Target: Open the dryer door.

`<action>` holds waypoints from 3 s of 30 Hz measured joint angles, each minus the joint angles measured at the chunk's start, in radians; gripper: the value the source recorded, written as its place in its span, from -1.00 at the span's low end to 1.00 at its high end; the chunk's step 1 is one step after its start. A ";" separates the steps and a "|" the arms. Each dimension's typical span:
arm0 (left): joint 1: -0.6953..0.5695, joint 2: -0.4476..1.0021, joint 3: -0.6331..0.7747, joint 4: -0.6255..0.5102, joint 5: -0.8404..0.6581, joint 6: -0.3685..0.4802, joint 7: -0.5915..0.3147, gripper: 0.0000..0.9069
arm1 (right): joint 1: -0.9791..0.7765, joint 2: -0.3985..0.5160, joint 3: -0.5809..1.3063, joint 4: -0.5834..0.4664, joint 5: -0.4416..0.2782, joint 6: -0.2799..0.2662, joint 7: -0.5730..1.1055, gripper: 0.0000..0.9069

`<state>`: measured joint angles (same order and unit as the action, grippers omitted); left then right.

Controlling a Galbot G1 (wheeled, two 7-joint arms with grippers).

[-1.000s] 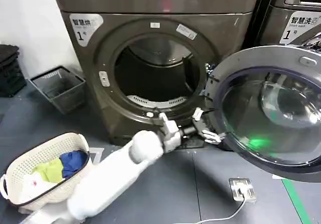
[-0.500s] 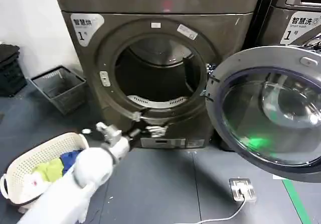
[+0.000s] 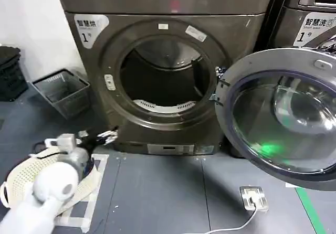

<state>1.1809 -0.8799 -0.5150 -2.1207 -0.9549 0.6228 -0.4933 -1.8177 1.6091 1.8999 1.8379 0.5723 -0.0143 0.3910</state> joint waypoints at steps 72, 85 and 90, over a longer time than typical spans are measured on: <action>0.113 0.346 -0.292 0.231 -1.178 0.113 -0.625 1.00 | 0.013 0.000 -0.060 -0.026 -0.001 0.020 -0.020 1.00; 0.091 0.346 -0.275 0.245 -1.195 0.114 -0.645 1.00 | 0.012 0.000 -0.057 -0.019 0.001 0.024 -0.032 1.00; 0.084 0.347 -0.271 0.248 -1.196 0.114 -0.648 1.00 | 0.012 0.000 -0.057 -0.019 0.001 0.025 -0.034 1.00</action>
<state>1.2653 -0.5333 -0.7858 -1.8727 -2.1509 0.7364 -1.1409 -1.8059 1.6091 1.8426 1.8187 0.5734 0.0106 0.3573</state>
